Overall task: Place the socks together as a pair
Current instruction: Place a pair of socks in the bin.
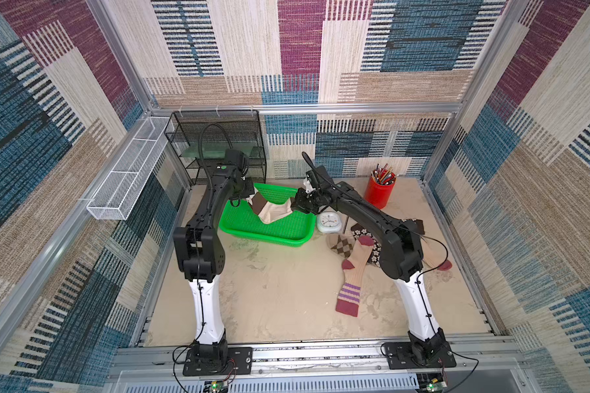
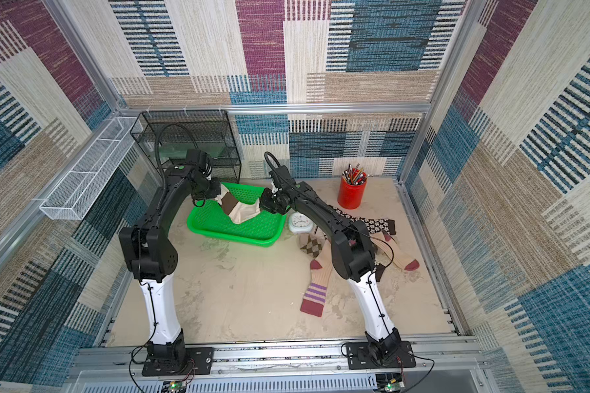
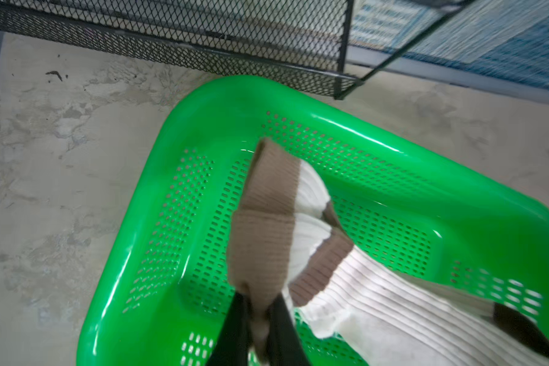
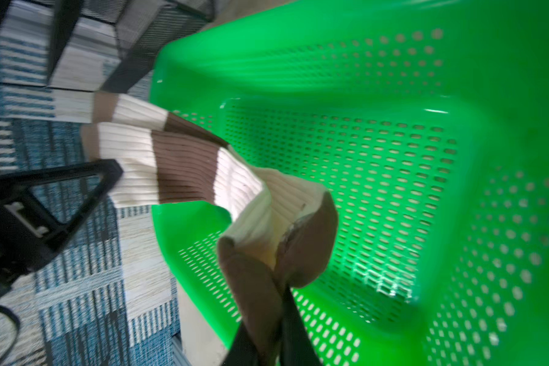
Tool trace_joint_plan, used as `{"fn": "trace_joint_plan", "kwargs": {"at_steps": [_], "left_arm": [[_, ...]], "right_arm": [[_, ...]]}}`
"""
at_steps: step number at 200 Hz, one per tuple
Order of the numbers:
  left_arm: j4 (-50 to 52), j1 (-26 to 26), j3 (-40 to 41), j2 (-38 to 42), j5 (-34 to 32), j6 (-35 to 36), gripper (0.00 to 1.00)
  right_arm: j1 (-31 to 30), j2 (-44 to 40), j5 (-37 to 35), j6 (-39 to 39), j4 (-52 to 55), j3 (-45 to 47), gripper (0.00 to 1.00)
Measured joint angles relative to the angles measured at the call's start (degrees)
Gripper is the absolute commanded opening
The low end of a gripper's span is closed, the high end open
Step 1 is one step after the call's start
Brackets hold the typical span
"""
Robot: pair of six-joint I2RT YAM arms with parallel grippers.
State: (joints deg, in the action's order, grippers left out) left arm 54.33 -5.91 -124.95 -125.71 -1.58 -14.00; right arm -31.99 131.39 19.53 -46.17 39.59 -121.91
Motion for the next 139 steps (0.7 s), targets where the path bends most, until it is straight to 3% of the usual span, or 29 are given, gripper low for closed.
{"fn": "trace_joint_plan", "kwargs": {"at_steps": [8, 16, 20, 22, 65, 92, 115, 139], "left_arm": [[1.2, 0.0, -1.7, -1.4, -0.2, 0.2, 0.57], [2.0, 0.0, -2.8, -1.9, -0.6, 0.3, 0.8], [2.6, 0.0, -3.3, -1.9, -1.0, 0.3, 0.97], [2.8, 0.0, -3.5, -1.9, -1.1, 0.3, 0.99], [8.2, 0.9, -13.1, -0.3, -3.4, 0.1, 1.0], [12.6, -0.4, -17.2, 4.7, -3.9, 0.1, 1.0], [13.5, -5.4, -11.1, 14.3, -1.2, 0.1, 1.0], [10.0, -10.9, 6.4, 27.3, 4.6, -1.3, 1.0]], "right_arm": [[0.4, 0.3, -0.6, 0.4, 1.8, -0.9, 0.63], [0.7, 0.1, -0.9, 1.1, 3.0, -1.4, 0.66], [0.9, -0.3, -1.1, 1.4, 3.3, -1.5, 0.67], [0.9, -0.6, -1.2, 1.6, 3.5, -1.5, 0.67], [2.9, -11.9, -3.0, 4.6, 8.1, 2.8, 0.71], [4.6, -26.4, -5.5, 8.0, 8.9, 17.7, 0.71], [8.5, -42.3, -5.7, 10.1, 8.5, 38.9, 0.71], [13.6, -56.8, -4.5, 11.6, 6.9, 62.2, 0.69]]}}
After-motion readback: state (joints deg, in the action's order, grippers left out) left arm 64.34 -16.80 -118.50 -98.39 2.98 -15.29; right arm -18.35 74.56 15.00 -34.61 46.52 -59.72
